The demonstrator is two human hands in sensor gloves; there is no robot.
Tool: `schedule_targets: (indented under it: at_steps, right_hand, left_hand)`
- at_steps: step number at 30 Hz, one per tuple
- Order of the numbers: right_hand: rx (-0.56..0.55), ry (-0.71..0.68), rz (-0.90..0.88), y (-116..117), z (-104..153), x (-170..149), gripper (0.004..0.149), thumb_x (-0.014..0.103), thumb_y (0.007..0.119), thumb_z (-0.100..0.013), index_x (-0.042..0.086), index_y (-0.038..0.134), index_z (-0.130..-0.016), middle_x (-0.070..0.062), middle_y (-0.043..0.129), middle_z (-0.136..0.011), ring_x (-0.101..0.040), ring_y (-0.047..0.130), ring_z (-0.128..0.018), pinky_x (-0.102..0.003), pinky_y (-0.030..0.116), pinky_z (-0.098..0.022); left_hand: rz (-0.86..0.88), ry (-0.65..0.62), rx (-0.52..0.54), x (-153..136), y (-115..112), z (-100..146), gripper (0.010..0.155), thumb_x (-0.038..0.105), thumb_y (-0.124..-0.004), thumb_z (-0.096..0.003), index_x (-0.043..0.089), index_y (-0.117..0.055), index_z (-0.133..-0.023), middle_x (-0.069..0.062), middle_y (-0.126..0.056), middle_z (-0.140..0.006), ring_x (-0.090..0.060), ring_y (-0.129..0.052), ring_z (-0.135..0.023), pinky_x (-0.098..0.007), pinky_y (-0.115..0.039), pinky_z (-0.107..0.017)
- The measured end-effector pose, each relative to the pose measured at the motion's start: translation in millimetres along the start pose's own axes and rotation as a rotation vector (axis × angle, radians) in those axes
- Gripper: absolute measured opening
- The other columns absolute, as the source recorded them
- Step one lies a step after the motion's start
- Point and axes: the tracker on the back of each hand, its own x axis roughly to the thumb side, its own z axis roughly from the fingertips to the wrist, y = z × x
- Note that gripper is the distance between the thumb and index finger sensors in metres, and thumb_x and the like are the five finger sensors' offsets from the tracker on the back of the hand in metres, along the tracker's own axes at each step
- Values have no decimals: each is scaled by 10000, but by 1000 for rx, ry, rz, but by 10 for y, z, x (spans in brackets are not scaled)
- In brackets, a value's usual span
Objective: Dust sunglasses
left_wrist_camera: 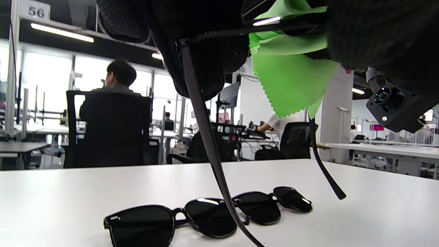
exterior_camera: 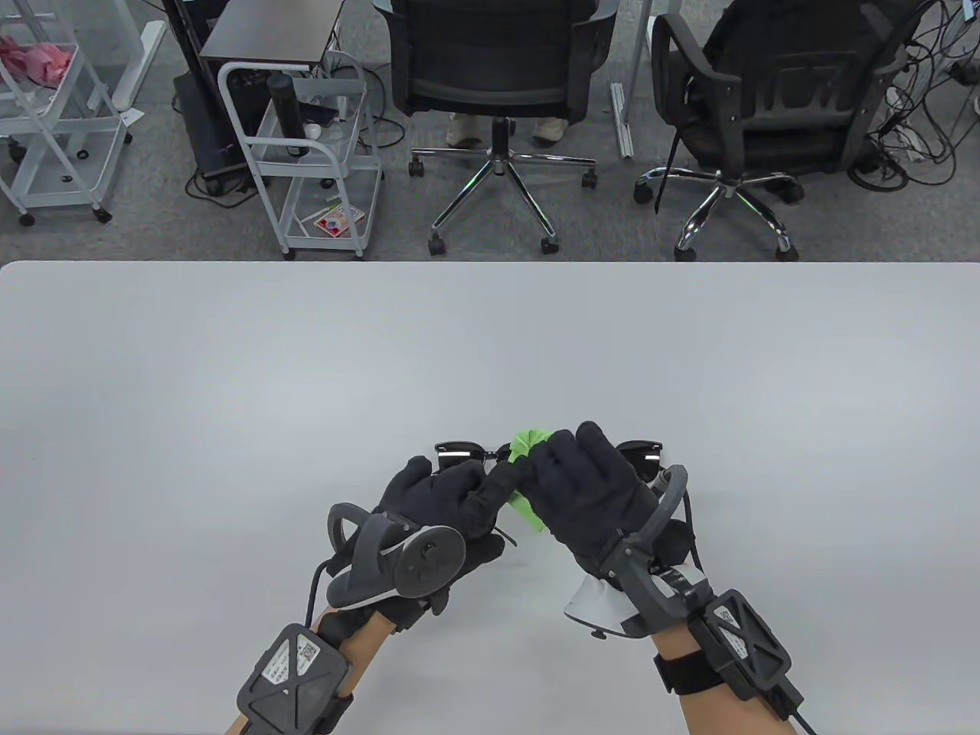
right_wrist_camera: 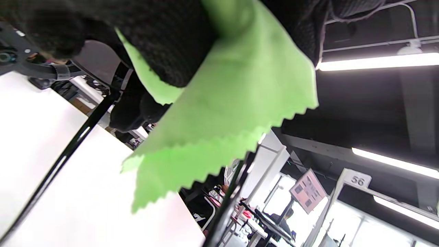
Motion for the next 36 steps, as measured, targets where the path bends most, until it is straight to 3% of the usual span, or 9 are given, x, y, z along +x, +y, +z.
schedule_targets:
  at_steps: [5, 8, 13, 15, 18, 21, 25, 31, 36]
  right_hand:
    - [120, 122, -106, 71, -4, -63, 693, 319, 964, -411, 119, 671, -1006, -204, 621, -1070, -504, 558, -947, -714, 380, -618]
    - [79, 192, -104, -9, 19, -162, 740, 309, 964, -405, 133, 616, -1034, -207, 576, -1087, -501, 560, -937, -696, 420, -622]
    - [-28, 495, -246, -63, 122, -379, 374, 350, 928, -432, 154, 956, -750, -83, 1020, -684, -305, 997, -543, -566, 784, -504]
    - [31, 664, -458, 74, 180, -430, 395, 428, 895, -449, 140, 986, -705, -49, 1079, -542, -256, 1046, -403, -523, 855, -439]
    - [157, 938, -926, 374, 295, -429, 528, 500, 799, -472, 72, 982, -721, -116, 1094, -565, -315, 1063, -413, -560, 848, -417]
    - [65, 1182, -1351, 595, 446, -361, 587, 498, 810, -469, 17, 929, -784, -184, 1056, -661, -389, 1040, -506, -612, 802, -446]
    - [15, 1242, -1790, 792, 530, -248, 528, 408, 886, -457, 56, 861, -850, -137, 1006, -755, -350, 1016, -608, -595, 783, -499]
    - [-34, 1305, -1694, 780, 540, -241, 432, 336, 987, -366, 115, 923, -732, -60, 1033, -621, -278, 1026, -500, -553, 801, -501]
    - [-27, 1238, -1665, 804, 523, -270, 418, 401, 843, -429, 113, 959, -708, -54, 1073, -581, -248, 1066, -457, -522, 831, -494]
  left_hand:
    - [-73, 51, 49, -64, -15, 4, 776, 686, -806, -297, 532, -500, -994, 99, -773, -1028, -132, -1028, -816, -485, -688, -759]
    - [-93, 102, 59, -173, -42, -2, 788, 686, -809, -297, 527, -494, -1002, 104, -766, -1030, -128, -1022, -821, -483, -687, -759]
    - [-85, 152, 71, -263, -49, -5, 792, 688, -807, -301, 522, -488, -1007, 102, -763, -1030, -131, -1022, -819, -481, -688, -755]
    - [-87, 141, 74, -235, -47, -8, 792, 688, -805, -302, 523, -485, -1007, 104, -761, -1031, -129, -1021, -820, -481, -688, -755]
    - [-105, 107, 85, -155, -45, -5, 792, 689, -805, -302, 528, -481, -1006, 108, -758, -1032, -126, -1018, -823, -478, -686, -757]
    - [-122, 67, 98, -70, -42, -2, 793, 692, -803, -301, 534, -474, -1005, 117, -752, -1033, -118, -1015, -826, -474, -685, -761]
    - [-174, 10, 103, 84, -65, 4, 799, 692, -803, -301, 536, -459, -1005, 123, -742, -1039, -116, -1009, -833, -476, -675, -765]
    - [-262, -17, 131, 148, -64, 2, 827, 677, -831, -301, 547, -413, -1003, 157, -711, -1048, -104, -982, -850, -483, -652, -772]
    - [-229, 16, 135, 69, -33, -22, 900, 686, -864, -279, 481, -412, -1029, 205, -731, -1030, -76, -983, -855, -474, -653, -776]
